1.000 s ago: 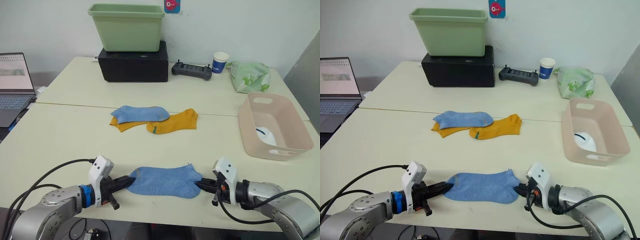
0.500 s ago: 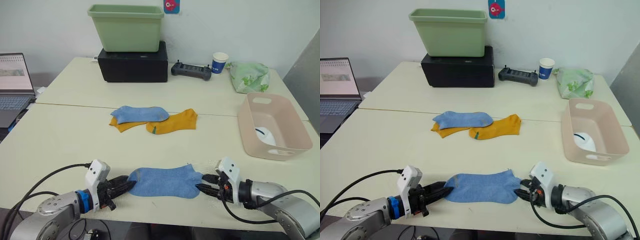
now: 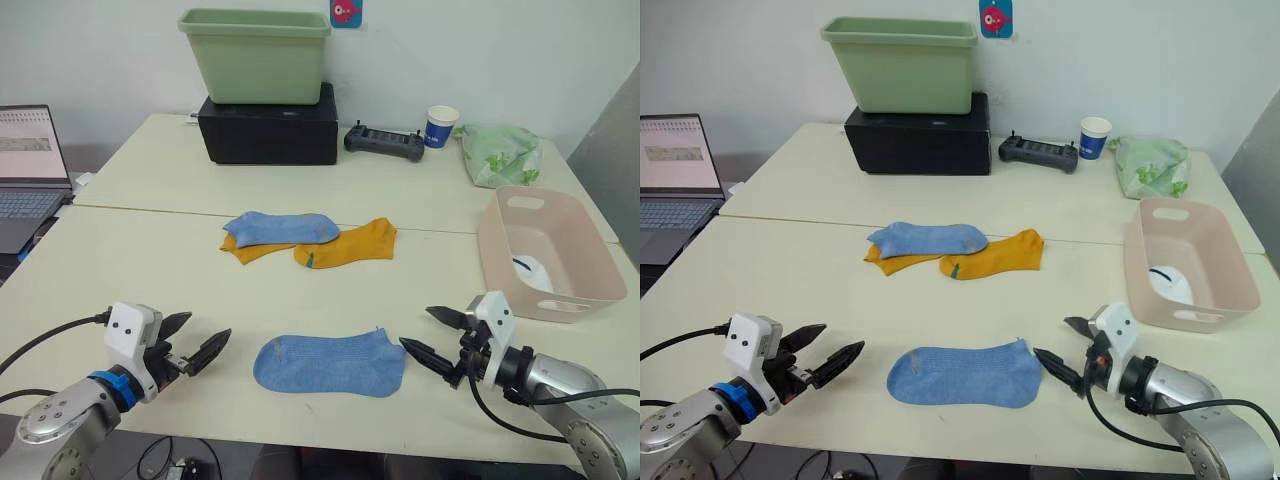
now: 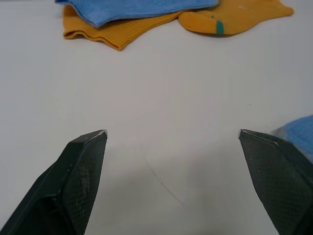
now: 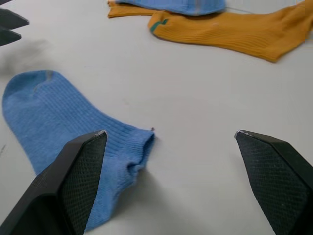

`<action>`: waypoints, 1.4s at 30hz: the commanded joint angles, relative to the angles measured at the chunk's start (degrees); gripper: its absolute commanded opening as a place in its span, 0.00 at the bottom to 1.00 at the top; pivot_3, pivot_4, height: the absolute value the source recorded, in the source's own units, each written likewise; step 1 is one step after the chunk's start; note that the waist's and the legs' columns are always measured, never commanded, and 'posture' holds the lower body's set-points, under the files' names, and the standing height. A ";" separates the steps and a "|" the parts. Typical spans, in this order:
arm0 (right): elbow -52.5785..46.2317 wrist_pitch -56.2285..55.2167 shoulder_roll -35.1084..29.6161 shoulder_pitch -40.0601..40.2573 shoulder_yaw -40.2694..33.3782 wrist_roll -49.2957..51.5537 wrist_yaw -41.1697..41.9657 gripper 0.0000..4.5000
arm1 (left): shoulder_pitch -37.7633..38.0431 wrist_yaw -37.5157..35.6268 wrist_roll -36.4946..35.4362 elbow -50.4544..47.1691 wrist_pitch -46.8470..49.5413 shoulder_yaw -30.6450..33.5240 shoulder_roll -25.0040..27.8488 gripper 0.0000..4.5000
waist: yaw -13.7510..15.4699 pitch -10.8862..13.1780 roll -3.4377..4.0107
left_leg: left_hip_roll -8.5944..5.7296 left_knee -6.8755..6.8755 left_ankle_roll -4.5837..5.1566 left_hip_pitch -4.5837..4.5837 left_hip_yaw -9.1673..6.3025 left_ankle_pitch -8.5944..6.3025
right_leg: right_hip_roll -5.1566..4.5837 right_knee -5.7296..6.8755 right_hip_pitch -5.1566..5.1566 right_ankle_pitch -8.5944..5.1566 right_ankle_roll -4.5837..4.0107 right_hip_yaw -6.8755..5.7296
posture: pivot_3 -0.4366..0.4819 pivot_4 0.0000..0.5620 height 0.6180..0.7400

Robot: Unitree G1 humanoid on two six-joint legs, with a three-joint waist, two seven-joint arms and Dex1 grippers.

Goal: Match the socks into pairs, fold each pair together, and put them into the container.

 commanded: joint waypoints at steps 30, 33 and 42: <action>43.58 -24.48 14.93 -47.71 26.26 -34.15 -6.20 1.00 | -3.61 6.02 -0.19 -7.38 -1.92 -1.56 -4.74 1.00 | -0.55 -0.01 -0.06 | 0.04 0.01 -0.01 0.31 0.00 0.01 | 0.01 0.09 0.19 0.03 -0.03 0.09 | 0.48 0.27 0.64; 54.60 -29.51 18.54 -53.35 27.30 -38.03 -8.75 1.00 | -2.68 6.21 -0.33 -8.77 -1.37 -2.04 -4.49 1.00 | -0.66 -0.01 -0.05 | 0.03 0.00 -0.02 0.34 0.01 0.01 | 0.01 0.13 0.20 0.03 -0.03 0.05 | 0.48 0.27 0.64; 77.86 -41.04 21.32 -64.16 29.50 -46.79 -11.65 1.00 | -4.46 7.86 -0.23 -10.55 -0.51 -3.92 -4.72 1.00 | -0.40 0.00 -0.04 | 0.00 0.00 -0.02 0.33 0.02 0.01 | -0.08 0.11 0.18 0.03 -0.04 0.07 | 0.48 0.27 0.64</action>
